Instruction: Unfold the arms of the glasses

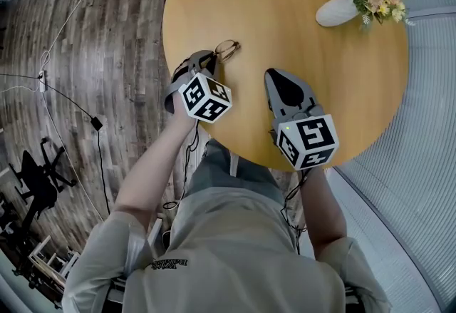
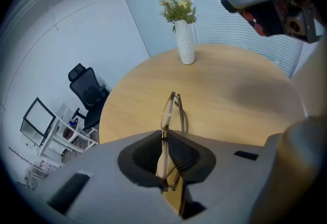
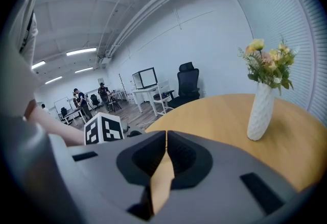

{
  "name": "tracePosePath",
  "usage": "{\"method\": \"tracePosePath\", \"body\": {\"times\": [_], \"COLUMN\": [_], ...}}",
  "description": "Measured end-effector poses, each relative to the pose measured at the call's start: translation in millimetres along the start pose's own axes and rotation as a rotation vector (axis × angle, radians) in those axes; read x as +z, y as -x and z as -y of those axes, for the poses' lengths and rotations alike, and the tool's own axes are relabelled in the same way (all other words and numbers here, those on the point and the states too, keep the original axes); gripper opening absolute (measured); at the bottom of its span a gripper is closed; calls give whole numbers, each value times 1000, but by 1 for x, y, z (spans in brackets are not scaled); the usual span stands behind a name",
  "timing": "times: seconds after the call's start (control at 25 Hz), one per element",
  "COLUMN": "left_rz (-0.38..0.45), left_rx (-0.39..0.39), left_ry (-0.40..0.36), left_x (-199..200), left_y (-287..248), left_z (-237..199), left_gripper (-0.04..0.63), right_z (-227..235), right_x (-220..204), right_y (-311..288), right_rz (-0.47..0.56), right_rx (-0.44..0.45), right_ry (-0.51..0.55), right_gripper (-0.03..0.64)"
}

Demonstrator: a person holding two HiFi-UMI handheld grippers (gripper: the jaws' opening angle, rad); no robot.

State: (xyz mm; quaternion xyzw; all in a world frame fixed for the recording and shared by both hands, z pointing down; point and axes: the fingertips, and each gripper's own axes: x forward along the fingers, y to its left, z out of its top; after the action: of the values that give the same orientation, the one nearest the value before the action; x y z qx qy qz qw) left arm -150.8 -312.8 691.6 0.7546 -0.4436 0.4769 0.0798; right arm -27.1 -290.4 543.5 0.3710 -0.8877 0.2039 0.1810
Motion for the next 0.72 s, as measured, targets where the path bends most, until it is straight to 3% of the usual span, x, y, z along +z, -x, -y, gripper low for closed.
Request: {"method": "tracePosePath", "body": {"times": [0.12,0.72], "left_rz": [57,453], "left_rx": [8,101], "left_ry": [67,236], "left_x": [16,113], "left_y": [23,193], "left_z": [-10,-61], "left_gripper": [48,48], "right_z": [-1,-20], "right_x": [13,128], "right_y": [10,92], "right_rz": [27,276], "right_rx": [-6,-43], "right_ry": [11,108], "right_gripper": [31,31]}}
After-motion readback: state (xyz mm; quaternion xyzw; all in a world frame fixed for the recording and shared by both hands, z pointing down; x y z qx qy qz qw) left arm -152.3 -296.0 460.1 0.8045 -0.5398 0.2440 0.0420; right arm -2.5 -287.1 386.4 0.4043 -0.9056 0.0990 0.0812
